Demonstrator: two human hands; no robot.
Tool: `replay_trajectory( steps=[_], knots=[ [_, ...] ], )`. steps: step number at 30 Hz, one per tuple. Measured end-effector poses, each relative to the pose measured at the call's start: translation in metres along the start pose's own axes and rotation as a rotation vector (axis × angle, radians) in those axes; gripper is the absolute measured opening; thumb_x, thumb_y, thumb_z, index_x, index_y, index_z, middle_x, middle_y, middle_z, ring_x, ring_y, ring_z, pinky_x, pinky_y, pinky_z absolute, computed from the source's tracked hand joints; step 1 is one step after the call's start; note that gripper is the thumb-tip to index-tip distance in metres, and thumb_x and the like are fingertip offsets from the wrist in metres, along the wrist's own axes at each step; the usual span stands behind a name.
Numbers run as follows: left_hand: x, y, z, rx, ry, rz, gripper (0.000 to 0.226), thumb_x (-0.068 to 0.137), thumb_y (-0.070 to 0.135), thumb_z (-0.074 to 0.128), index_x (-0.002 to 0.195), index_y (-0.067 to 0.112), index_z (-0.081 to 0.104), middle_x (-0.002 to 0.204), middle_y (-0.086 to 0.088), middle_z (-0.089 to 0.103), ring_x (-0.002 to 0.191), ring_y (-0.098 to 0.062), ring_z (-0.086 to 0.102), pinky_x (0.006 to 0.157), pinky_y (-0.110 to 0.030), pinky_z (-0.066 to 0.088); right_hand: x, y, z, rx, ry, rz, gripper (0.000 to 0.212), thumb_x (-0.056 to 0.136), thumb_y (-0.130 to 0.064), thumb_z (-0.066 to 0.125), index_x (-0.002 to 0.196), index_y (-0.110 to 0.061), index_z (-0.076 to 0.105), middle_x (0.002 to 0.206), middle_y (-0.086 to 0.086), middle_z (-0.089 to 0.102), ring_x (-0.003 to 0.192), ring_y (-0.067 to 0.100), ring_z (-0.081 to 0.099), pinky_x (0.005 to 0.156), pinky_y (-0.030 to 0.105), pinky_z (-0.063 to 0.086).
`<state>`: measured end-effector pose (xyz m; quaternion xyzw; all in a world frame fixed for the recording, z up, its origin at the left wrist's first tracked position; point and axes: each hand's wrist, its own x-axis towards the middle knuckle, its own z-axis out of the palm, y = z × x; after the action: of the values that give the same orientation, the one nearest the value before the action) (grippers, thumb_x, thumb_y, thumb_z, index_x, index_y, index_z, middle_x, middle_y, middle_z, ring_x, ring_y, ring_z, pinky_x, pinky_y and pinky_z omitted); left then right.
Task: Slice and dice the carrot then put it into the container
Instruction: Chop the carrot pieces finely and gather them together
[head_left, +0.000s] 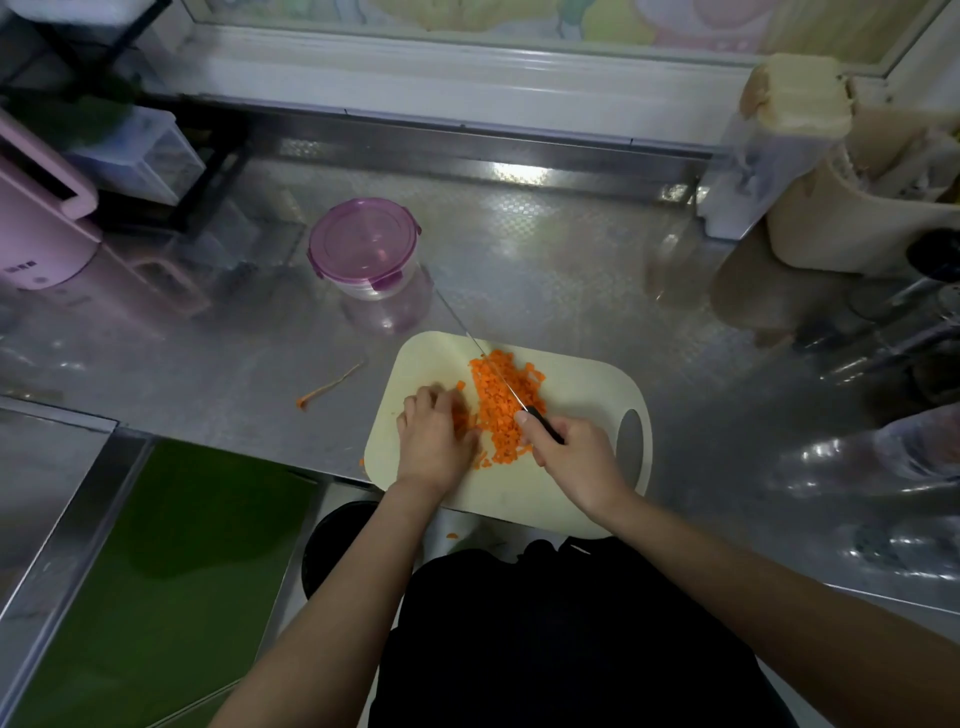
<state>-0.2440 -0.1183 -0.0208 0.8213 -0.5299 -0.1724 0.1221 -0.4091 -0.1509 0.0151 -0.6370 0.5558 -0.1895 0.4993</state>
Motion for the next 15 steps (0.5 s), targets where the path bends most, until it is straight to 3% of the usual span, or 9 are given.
replay_trajectory(
  steps=[2,6,11,15],
  knots=[
    [-0.0007,-0.0013,-0.0020,0.014,-0.002,0.049,0.030,0.087,0.018,0.055,0.116,0.017,0.057,0.116,-0.007,0.048,0.112,-0.028,0.040,0.089,-0.032,0.024,0.0010,-0.0011,-0.0005,-0.010,-0.002,-0.010,0.047,0.090,-0.047,0.055,0.065,-0.010,0.066,0.049,-0.006,0.050,0.044,0.004,0.045,0.053,0.022,0.036],
    [-0.0022,-0.0042,-0.0040,0.015,-0.008,0.069,0.033,0.085,0.013,0.052,0.117,0.019,0.059,0.114,-0.007,0.050,0.110,-0.027,0.041,0.090,-0.032,0.023,0.0040,-0.0053,-0.0034,-0.020,-0.008,-0.024,0.044,0.090,-0.046,0.055,0.062,-0.014,0.065,0.049,-0.006,0.051,0.045,0.004,0.047,0.054,0.020,0.037],
    [-0.0063,-0.0067,-0.0034,-0.043,-0.009,0.067,0.032,0.079,0.019,0.060,0.111,0.019,0.061,0.113,-0.005,0.048,0.110,-0.026,0.040,0.091,-0.031,0.022,0.0063,-0.0074,-0.0024,-0.005,-0.014,-0.040,0.042,0.091,-0.046,0.054,0.062,-0.017,0.064,0.047,-0.008,0.052,0.044,0.002,0.047,0.052,0.016,0.037],
    [-0.0084,-0.0061,-0.0028,-0.045,0.007,0.048,0.042,0.082,0.033,0.063,0.121,0.022,0.056,0.121,-0.002,0.045,0.118,-0.023,0.035,0.099,-0.033,0.021,0.0054,-0.0053,0.0016,-0.010,-0.013,-0.037,0.046,0.090,-0.047,0.054,0.060,-0.014,0.063,0.043,-0.009,0.049,0.042,0.003,0.045,0.054,0.021,0.037]
  ],
)
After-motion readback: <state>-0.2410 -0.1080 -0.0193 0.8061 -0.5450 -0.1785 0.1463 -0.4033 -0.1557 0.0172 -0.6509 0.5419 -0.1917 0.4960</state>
